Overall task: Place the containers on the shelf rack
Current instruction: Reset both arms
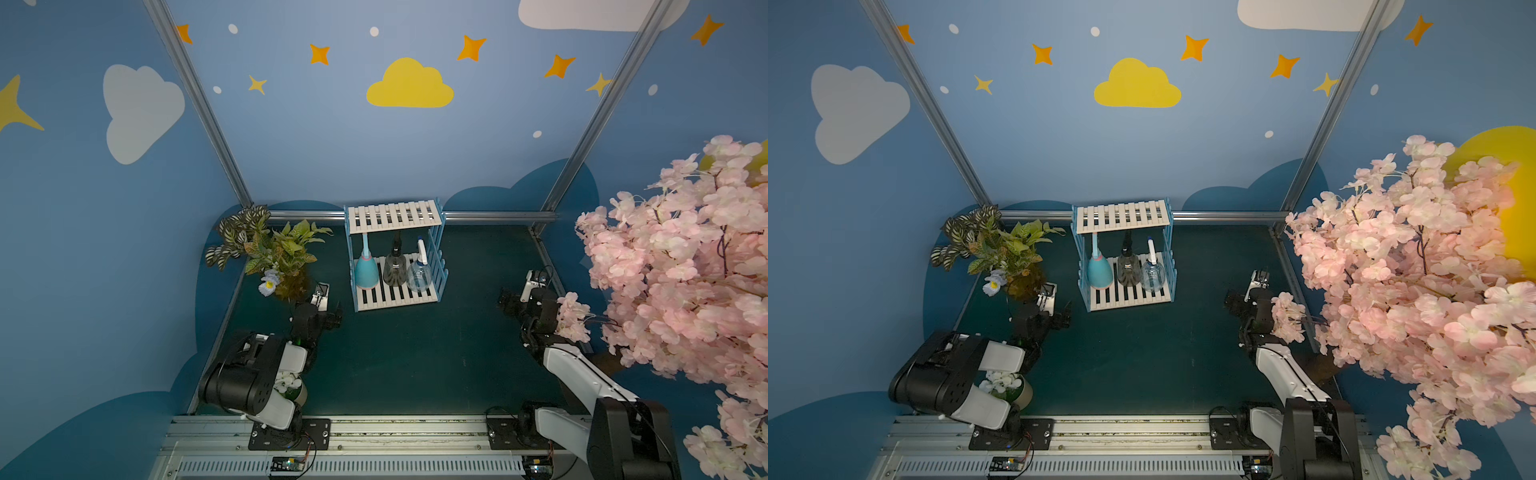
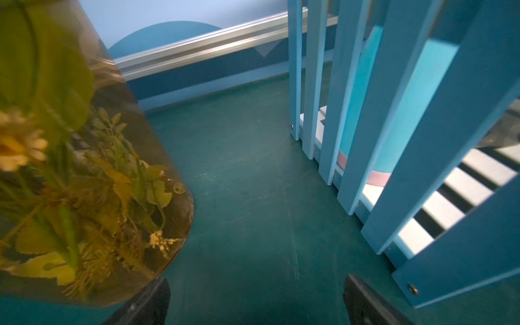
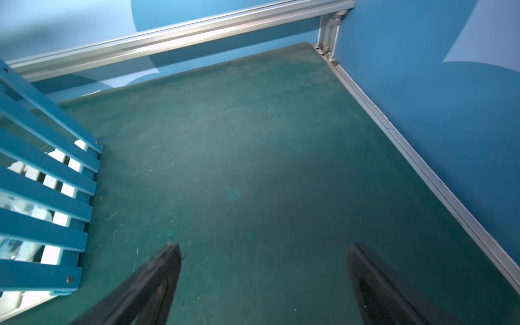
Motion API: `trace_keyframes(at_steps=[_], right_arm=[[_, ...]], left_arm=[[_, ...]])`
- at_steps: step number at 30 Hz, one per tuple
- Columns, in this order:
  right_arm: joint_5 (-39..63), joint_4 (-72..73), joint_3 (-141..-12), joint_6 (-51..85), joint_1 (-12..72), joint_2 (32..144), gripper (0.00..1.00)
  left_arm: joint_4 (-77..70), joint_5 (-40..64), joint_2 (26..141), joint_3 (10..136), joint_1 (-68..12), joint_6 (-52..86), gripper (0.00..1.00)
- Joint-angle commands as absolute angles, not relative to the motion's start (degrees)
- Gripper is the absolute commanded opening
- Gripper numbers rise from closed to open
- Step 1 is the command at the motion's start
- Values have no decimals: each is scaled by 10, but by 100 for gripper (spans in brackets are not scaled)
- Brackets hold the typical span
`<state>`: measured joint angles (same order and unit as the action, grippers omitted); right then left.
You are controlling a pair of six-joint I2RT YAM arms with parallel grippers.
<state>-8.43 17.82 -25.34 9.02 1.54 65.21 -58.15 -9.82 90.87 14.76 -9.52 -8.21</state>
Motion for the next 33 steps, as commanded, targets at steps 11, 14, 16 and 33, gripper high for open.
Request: trace_keyframes(at_steps=[11, 14, 16, 33], right_arm=[[35, 286, -239, 12, 12, 733, 98], [11, 301, -227, -31, 19, 723, 98], [7, 360, -209, -25, 3, 744, 98], [58, 370, -254, -45, 0, 840, 98]], left_arm=[[-537, -38, 902, 211, -53, -57, 100], [-537, -38, 902, 211, -53, -57, 100], [-537, -38, 902, 211, -53, -57, 100], [-539, -38, 901, 211, -53, -57, 100]])
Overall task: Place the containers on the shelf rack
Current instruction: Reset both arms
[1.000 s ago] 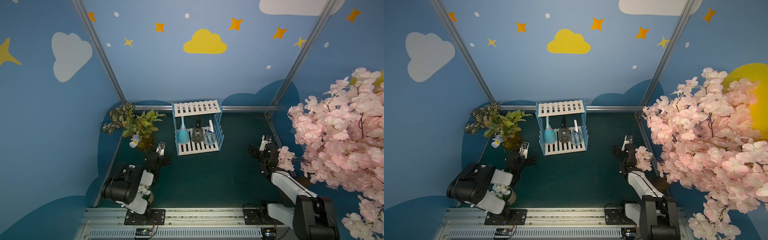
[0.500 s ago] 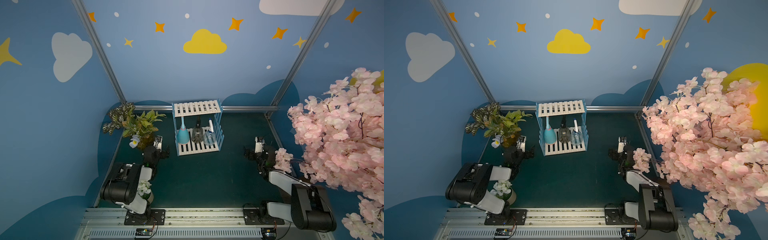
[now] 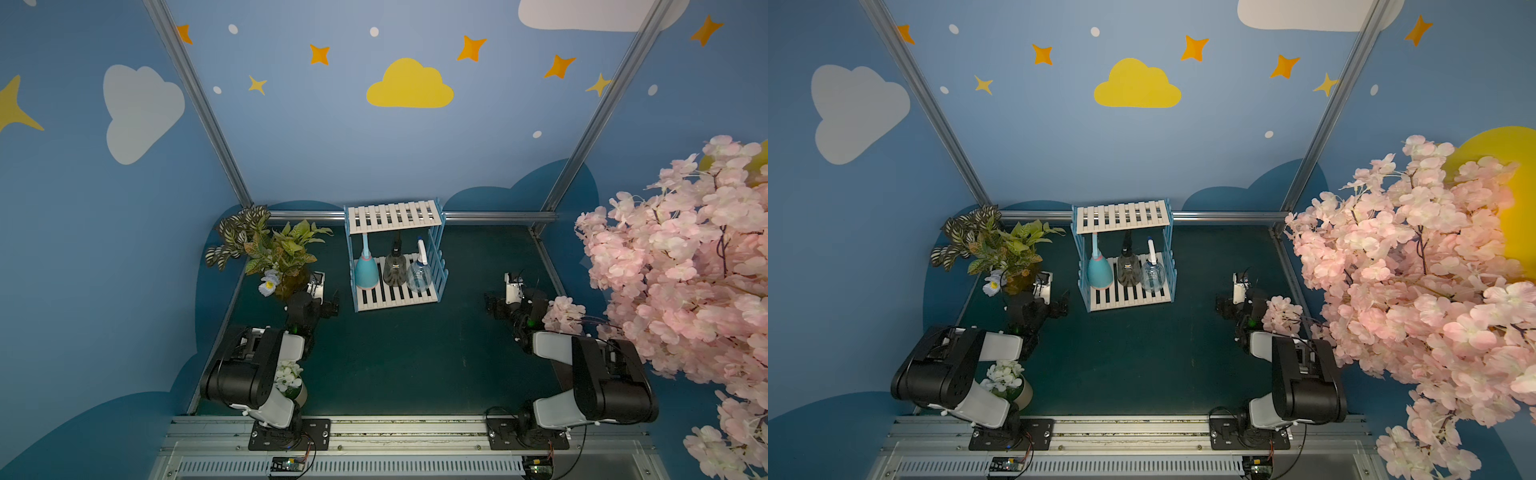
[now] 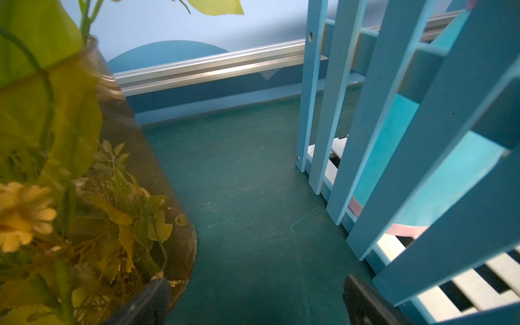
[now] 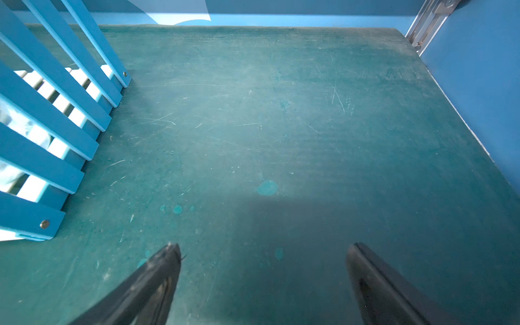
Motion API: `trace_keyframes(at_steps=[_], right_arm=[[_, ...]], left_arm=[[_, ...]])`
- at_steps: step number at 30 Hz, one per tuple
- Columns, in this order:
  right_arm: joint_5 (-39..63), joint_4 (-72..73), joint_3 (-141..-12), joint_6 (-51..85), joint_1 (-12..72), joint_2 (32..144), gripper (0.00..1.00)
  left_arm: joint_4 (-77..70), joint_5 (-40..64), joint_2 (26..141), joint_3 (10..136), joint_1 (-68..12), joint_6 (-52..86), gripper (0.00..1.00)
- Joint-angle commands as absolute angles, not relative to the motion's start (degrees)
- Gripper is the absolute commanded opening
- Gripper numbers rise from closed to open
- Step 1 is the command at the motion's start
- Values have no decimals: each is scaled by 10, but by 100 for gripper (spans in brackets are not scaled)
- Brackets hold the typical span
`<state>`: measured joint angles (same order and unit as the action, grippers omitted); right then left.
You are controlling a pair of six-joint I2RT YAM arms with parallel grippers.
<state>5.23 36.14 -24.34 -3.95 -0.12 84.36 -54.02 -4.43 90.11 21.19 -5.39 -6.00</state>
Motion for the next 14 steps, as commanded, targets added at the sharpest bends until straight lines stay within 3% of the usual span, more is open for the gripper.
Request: trace_keyframes(at_steps=[1, 14], right_arm=[[58, 369, -254, -45, 0, 840, 98], [57, 372, -252, -45, 0, 839, 98]], left_arm=[[-539, -38, 902, 211, -54, -58, 100], [-537, -30, 901, 211, -53, -60, 100]])
